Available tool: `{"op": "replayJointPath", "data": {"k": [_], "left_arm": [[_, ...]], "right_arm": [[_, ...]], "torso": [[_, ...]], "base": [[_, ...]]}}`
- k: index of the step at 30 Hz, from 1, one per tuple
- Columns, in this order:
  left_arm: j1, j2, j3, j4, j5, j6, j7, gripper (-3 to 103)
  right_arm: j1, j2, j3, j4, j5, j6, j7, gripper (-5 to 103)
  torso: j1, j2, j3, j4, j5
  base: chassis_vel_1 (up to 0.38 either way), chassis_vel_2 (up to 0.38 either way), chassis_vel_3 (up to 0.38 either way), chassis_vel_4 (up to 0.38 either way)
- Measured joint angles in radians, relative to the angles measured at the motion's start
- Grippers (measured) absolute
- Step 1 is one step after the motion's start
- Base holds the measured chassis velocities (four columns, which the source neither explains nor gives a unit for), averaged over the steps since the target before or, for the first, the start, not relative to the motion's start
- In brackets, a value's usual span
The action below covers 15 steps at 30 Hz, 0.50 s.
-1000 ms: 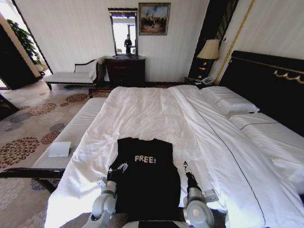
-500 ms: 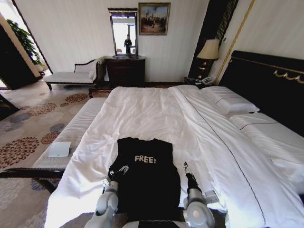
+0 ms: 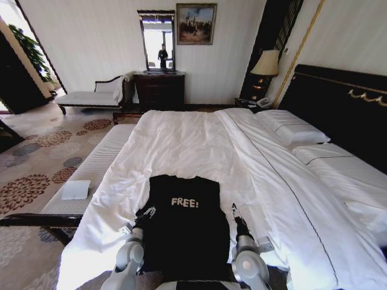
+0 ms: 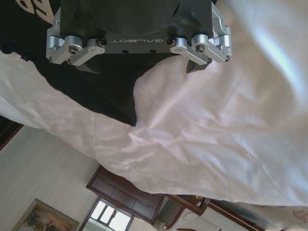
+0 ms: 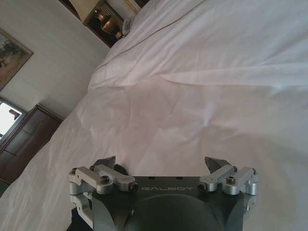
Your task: Fold the clothes on the bed.
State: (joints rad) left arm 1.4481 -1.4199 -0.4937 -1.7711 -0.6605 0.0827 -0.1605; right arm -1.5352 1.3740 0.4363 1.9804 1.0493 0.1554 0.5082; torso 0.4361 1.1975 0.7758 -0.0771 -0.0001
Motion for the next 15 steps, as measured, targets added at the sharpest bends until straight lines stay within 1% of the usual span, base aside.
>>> {"op": "replayJointPath", "data": {"k": [1,4,5,6,7,8,10,11,12,13,14,15], "left_arm": [[0.0,0.0,0.0,0.0,0.0,0.0,0.0,100],[0.021,0.007,-0.013,-0.038,-0.003,-0.002,0.0,100],[0.025,0.009,-0.02,-0.05,-0.011,-0.002,-0.003,100],[0.025,0.013,-0.027,-0.057,-0.024,-0.003,-0.008,100],[0.025,0.013,-0.027,-0.057,-0.024,-0.003,-0.008,100],[0.022,0.019,-0.028,-0.059,-0.035,0.0,-0.01,100],[0.015,0.034,-0.029,-0.064,-0.059,0.004,-0.012,100],[0.016,0.039,-0.029,-0.07,-0.068,0.005,-0.011,100],[0.016,0.039,-0.029,-0.07,-0.068,0.005,-0.011,100],[0.018,0.043,-0.029,-0.076,-0.074,0.006,-0.01,100],[0.021,0.045,-0.029,-0.082,-0.077,0.007,-0.008,100],[0.027,0.046,-0.031,-0.092,-0.079,0.007,-0.005,100]], "right_arm": [[0.0,0.0,0.0,0.0,0.0,0.0,0.0,100],[0.079,-0.068,0.008,-0.068,0.022,-0.027,-0.01,100],[0.115,-0.103,0.007,-0.107,0.036,-0.042,-0.032,100],[0.146,-0.145,0.006,-0.149,0.053,-0.053,-0.075,100],[0.146,-0.145,0.006,-0.149,0.053,-0.053,-0.075,100],[0.166,-0.184,0.006,-0.186,0.062,-0.059,-0.126,100],[0.214,-0.275,-0.004,-0.299,0.065,-0.065,-0.291,100],[0.24,-0.304,-0.015,-0.357,0.056,-0.065,-0.367,100],[0.24,-0.304,-0.015,-0.357,0.056,-0.065,-0.367,100],[0.27,-0.322,-0.027,-0.415,0.045,-0.064,-0.438,100],[0.289,-0.33,-0.037,-0.448,0.04,-0.062,-0.476,100],[0.333,-0.338,-0.062,-0.504,0.038,-0.059,-0.542,100]], "torso": [[0.0,0.0,0.0,0.0,0.0],[0.0,0.0,0.0,0.0002,0.0001],[0.0,0.0,0.0,0.0002,0.0004],[0.0,0.0,0.0,0.0005,0.0005],[0.0,0.0,0.0,0.0005,0.0005],[0.0,0.0,0.0,0.0006,0.0008],[0.0,0.0,0.0,-0.0003,-0.0002],[0.0,0.0,0.0,-0.0002,0.0],[0.0,0.0,0.0,-0.0002,0.0],[0.0,0.0,0.0,-0.0003,0.0003],[0.0,0.0,0.0,-0.0004,0.0003],[0.0,0.0,0.0,-0.0005,0.0003]], "base": [[0.0,0.0,0.0,0.0],[0.0,0.0,0.0,0.0],[0.0,0.0,0.0,0.0],[0.0,0.0,0.0,0.0],[0.0,0.0,0.0,0.0],[0.0,0.0,0.0,0.0],[0.0,0.0,0.0,0.0],[0.0,0.0,0.0,0.0],[0.0,0.0,0.0,0.0],[0.0,0.0,0.0,0.0],[0.0,0.0,0.0,0.0],[0.0,0.0,0.0,0.0]]}}
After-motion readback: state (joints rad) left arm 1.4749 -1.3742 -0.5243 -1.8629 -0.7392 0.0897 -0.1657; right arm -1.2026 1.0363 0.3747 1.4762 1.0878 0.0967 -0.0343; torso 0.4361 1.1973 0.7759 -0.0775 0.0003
